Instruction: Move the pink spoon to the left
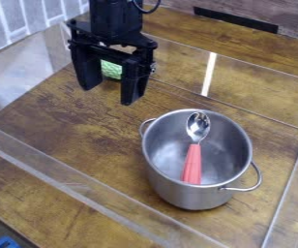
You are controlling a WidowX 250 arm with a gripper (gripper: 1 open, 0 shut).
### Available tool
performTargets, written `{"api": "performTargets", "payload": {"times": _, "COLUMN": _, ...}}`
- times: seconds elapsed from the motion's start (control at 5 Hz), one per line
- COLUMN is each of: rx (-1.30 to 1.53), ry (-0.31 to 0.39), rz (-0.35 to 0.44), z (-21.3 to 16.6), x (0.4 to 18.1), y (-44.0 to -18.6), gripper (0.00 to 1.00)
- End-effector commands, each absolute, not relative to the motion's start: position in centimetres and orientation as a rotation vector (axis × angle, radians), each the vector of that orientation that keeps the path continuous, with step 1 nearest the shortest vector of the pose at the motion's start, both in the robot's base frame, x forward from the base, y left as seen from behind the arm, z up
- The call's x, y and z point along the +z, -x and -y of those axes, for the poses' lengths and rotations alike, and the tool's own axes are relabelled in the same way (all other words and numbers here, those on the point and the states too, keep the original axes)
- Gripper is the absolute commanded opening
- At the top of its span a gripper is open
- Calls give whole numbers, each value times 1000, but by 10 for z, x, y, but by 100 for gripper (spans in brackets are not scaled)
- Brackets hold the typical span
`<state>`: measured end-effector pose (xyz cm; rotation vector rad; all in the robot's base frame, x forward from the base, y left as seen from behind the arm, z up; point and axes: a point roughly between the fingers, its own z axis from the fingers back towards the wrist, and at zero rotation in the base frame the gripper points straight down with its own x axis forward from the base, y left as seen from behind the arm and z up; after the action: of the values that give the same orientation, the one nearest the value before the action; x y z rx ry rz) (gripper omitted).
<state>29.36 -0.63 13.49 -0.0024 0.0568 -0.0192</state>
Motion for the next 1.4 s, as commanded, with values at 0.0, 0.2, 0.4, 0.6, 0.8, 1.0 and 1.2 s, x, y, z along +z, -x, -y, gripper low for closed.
{"api": "performTargets", "payload": {"times": 0.0, "rx": -14, "ry": 5, "rz": -68, "z": 10, "x": 130, "y": -292, "gripper": 100}}
{"api": "performTargets", "payload": {"times": 0.2, "rx": 6, "ry": 13, "rz": -57, "z": 21, "x": 126, "y": -294, "gripper": 100}}
{"api": "performTargets", "payload": {"times": 0.4, "rx": 22, "ry": 20, "rz": -33, "z": 37, "x": 126, "y": -298, "gripper": 100}}
{"api": "performTargets", "payload": {"times": 0.6, "rx": 38, "ry": 32, "rz": -7, "z": 52, "x": 125, "y": -302, "gripper": 100}}
{"api": "performTargets", "payload": {"times": 0.8, "rx": 49, "ry": 41, "rz": 12, "z": 61, "x": 121, "y": -305, "gripper": 100}}
{"api": "performTargets", "payload": {"times": 1.0, "rx": 54, "ry": 43, "rz": 19, "z": 66, "x": 117, "y": -306, "gripper": 100}}
{"api": "performTargets", "payload": {"times": 1.2, "rx": 56, "ry": 46, "rz": 26, "z": 70, "x": 111, "y": -307, "gripper": 100}}
